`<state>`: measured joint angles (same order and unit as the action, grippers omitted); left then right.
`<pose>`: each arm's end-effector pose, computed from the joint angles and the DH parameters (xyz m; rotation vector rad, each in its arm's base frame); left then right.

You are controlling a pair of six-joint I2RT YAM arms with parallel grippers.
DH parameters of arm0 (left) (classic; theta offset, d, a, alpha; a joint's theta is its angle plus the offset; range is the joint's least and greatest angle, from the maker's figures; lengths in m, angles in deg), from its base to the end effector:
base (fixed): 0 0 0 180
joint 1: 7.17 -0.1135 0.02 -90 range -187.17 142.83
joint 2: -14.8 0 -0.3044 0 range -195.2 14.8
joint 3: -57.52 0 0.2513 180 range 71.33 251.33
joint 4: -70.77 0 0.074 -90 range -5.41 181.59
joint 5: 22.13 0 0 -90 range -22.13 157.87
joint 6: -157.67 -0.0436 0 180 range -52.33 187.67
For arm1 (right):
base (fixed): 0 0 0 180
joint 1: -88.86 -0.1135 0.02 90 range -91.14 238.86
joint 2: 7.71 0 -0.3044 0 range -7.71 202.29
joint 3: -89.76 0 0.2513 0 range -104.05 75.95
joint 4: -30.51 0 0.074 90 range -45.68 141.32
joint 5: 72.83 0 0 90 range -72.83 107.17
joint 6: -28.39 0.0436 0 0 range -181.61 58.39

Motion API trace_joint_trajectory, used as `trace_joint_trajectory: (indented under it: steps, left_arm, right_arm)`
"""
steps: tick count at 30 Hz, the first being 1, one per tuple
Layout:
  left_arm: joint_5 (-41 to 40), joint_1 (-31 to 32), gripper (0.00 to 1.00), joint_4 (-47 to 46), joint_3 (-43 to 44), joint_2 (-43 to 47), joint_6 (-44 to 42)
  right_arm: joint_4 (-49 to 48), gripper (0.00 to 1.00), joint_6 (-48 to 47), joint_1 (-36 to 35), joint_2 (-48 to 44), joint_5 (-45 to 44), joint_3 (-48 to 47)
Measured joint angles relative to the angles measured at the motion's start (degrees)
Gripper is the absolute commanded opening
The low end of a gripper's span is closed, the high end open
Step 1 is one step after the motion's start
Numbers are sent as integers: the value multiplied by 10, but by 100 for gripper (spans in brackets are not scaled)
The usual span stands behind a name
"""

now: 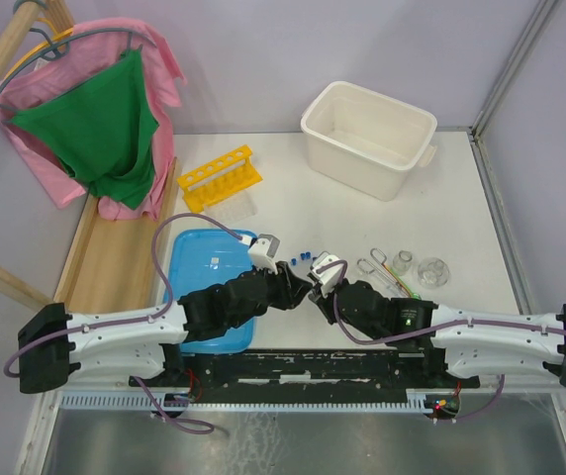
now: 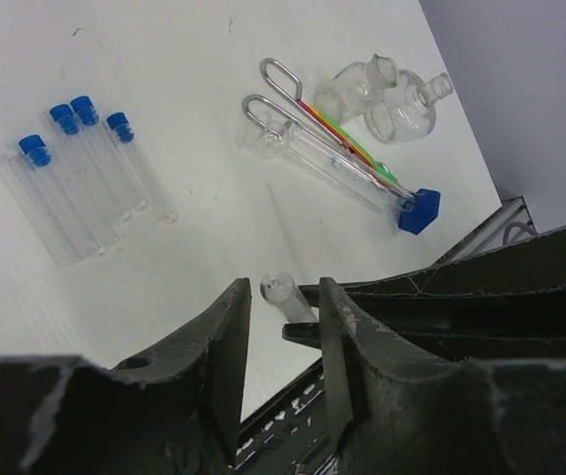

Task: Organize the chemistry lab equipment
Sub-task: Pick up the test tube at the center of the board, then insert the test tube into the slot of the test tube rack.

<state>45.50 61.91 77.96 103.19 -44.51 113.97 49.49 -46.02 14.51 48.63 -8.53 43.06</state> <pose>0.0925 -0.1956 0.2754 0.1285 2.0273 -0.9601 0.0717 0.1860 0.2705 -0.7598 1.9122 0.5262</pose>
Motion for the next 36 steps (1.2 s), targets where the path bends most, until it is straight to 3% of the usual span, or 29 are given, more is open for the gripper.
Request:
trace_joint_trajectory:
  steps: [8, 17, 19, 24, 32, 36]
  left_arm:
    - [-5, 0, 37, -13, -3, -2, 0]
    - [-11, 0, 9, -21, -8, -2, 3]
    - [-11, 0, 4, -21, -8, -1, 7]
    - [-33, -5, 3, -9, -8, 7, 10]
    - [-71, -75, 3, 43, -7, 19, -6]
    - [-81, -151, 3, 75, 10, 18, -42]
  right_arm:
    - [0, 13, 2, -3, -2, 7, 0]
    - [0, 14, 3, -3, -2, 12, 0]
    - [-1, 26, 5, -3, -2, 12, 0]
    - [0, 46, 9, -4, -4, 12, 0]
    - [18, 47, 11, -7, -51, 13, 2]
    - [38, 47, 21, -7, -53, -11, 2]
